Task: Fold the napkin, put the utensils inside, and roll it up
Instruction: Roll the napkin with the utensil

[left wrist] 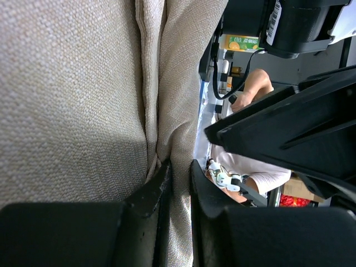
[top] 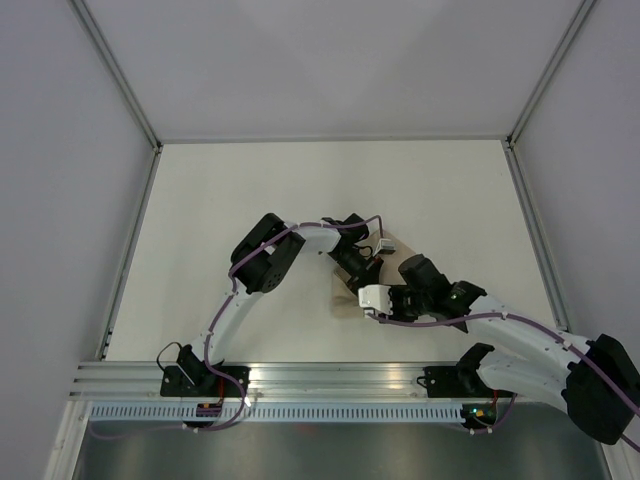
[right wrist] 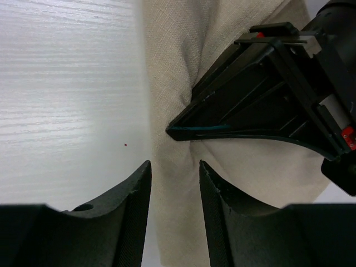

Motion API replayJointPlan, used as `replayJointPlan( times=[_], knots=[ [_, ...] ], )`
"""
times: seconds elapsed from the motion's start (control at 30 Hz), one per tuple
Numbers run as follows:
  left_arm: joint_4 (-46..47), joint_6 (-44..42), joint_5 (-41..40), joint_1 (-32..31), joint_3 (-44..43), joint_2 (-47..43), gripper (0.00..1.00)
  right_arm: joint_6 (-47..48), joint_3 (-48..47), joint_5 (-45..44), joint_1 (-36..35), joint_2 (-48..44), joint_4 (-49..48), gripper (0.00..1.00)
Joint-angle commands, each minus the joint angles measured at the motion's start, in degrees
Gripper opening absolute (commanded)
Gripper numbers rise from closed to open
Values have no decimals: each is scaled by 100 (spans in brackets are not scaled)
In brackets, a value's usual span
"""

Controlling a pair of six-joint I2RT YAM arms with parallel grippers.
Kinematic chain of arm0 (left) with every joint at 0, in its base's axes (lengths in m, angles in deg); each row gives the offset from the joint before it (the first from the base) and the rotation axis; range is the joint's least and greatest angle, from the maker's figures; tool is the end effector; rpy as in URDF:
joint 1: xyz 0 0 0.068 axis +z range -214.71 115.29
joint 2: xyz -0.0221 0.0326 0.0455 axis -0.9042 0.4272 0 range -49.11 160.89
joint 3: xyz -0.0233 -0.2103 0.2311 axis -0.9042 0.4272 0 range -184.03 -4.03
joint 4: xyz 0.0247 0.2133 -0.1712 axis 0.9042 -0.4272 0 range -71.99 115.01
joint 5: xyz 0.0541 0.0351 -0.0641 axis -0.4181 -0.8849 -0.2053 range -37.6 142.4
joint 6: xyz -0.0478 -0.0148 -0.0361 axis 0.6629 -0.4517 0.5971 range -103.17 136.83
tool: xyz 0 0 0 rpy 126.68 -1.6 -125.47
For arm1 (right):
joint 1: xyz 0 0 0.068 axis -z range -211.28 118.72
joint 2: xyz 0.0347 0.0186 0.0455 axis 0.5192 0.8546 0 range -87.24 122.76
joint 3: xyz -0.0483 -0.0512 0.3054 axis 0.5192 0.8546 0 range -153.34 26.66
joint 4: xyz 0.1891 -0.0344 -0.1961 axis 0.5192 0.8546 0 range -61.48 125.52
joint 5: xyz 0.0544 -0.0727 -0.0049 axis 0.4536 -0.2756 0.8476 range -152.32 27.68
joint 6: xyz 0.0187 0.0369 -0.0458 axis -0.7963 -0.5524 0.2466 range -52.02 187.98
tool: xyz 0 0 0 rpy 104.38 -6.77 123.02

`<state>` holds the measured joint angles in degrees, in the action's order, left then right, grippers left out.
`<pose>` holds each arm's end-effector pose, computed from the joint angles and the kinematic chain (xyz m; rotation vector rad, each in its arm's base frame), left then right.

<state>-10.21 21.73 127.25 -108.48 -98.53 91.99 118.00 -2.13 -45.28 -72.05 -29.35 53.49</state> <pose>0.3241 -0.3727 0.0732 -0.8517 -2.0499 1.6107 0.1293 0.1295 0.2031 -1.8489 1.6545 0.3051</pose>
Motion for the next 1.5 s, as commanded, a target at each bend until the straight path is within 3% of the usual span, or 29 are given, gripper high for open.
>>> replayJointPlan(
  times=[0.0, 0.83, 1.17, 1.23, 1.27, 1.47],
  knots=[
    [-64, 142, -1139, 176, 72, 471, 2, -133, 146, -306, -202, 91, -502, 46],
    [-81, 212, -1025, 255, 81, 603, 2, -107, 937, -798, -431, 320, -1433, 41],
    [-90, 212, -963, 255, 81, 647, 2, 8, 1105, -965, -501, 363, -1548, 47],
    [-90, 204, -937, 272, 81, 647, 2, 8, 1034, -992, -528, 451, -1425, 40],
    [-90, 204, -937, 264, 81, 647, 2, 8, 982, -1001, -519, 538, -1381, 28],
    [-90, 177, -805, 272, 116, 586, 2, -159, 753, -895, -519, 812, -1091, 9]
  ],
)
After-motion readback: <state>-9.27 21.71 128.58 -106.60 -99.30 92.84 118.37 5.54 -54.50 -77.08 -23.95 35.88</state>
